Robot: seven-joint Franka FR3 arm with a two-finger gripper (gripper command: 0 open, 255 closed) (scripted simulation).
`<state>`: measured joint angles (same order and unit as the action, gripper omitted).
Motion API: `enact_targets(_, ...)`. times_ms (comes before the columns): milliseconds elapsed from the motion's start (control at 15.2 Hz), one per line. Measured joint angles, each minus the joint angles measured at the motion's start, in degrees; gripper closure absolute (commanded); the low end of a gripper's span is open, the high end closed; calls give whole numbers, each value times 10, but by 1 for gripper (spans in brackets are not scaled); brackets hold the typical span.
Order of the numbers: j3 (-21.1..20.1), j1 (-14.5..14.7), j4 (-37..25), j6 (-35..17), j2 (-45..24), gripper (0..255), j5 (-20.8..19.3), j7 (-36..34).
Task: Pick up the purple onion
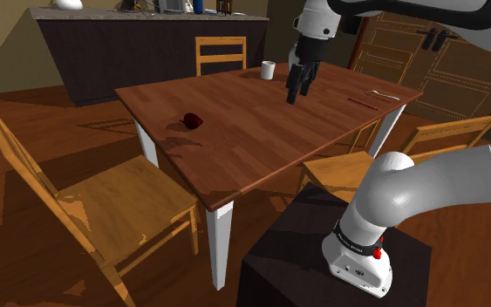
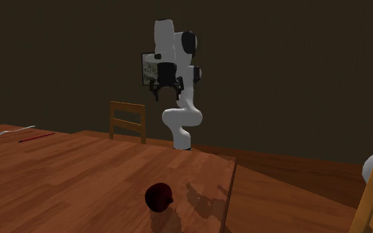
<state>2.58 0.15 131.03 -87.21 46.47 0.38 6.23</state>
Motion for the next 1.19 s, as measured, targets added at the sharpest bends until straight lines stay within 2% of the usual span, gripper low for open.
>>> enact_targets(198,-1,3,0,-24,-19,0,2,1)
enact_targets(594,-3,14,14,-141,-97,0,10,12)
enact_targets(1188,-4,32,-34,-299,-262,0,24,34)
